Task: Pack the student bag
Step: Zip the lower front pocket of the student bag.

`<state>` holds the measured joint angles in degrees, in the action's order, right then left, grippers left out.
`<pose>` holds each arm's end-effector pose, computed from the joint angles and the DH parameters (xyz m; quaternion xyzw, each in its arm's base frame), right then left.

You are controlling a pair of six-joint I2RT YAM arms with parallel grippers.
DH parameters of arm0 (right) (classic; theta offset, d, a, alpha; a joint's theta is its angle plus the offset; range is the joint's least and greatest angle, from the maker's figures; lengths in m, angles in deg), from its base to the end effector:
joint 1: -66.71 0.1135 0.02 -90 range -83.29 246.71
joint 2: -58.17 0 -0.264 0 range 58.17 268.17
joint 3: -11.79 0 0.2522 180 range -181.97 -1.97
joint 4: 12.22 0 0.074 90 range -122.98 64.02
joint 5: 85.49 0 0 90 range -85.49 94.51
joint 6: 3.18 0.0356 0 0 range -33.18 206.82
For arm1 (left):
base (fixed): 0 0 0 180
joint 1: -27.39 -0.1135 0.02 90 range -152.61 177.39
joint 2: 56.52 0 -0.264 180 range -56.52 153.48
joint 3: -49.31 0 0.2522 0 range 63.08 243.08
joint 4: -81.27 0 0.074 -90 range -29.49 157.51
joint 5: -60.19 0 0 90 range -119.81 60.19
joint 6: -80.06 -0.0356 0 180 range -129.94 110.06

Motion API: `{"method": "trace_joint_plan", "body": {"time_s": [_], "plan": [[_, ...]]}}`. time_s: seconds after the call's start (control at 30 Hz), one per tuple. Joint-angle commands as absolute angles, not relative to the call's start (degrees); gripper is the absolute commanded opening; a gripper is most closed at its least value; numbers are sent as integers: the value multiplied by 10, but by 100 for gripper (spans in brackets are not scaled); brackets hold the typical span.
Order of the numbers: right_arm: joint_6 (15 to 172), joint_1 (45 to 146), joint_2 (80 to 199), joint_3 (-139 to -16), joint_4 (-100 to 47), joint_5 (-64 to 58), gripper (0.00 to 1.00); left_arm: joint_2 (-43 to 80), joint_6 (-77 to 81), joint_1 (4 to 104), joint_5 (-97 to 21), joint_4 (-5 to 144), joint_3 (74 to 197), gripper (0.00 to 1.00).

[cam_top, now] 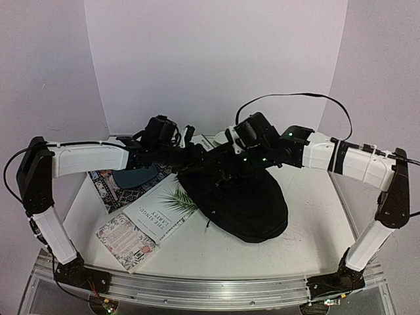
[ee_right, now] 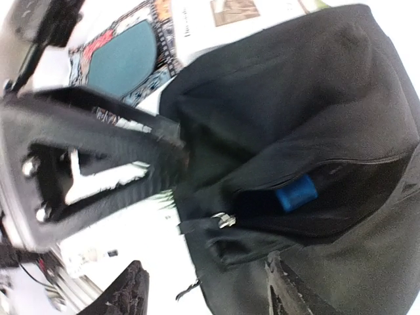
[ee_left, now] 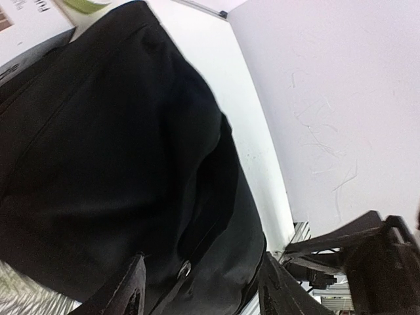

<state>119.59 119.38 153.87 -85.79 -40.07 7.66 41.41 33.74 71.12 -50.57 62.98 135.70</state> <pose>0.2422 0.3143 0.3365 -0.1321 0.8374 0.3424 0.4051 0.2779 -0.2833 0.2712 0.0907 0.8511 -0.4534 0.2487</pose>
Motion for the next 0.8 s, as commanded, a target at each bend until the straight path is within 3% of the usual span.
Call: {"method": "trace_joint_plan", "body": {"time_s": [0.0,0.5,0.67,0.77], "plan": [[1143,1226,1587,-930,-479,147,65,360,359,686,-491,618,1294,63],[1144,1317,1793,-1189,-704,332,70,319,406,658,-487,631,1185,74],[1155,1327,1846,-1238,-754,378,68,334,421,658,-505,657,1175,73],[1158,1327,1865,-1245,-757,397,65,354,427,658,-517,671,1179,66]]}}
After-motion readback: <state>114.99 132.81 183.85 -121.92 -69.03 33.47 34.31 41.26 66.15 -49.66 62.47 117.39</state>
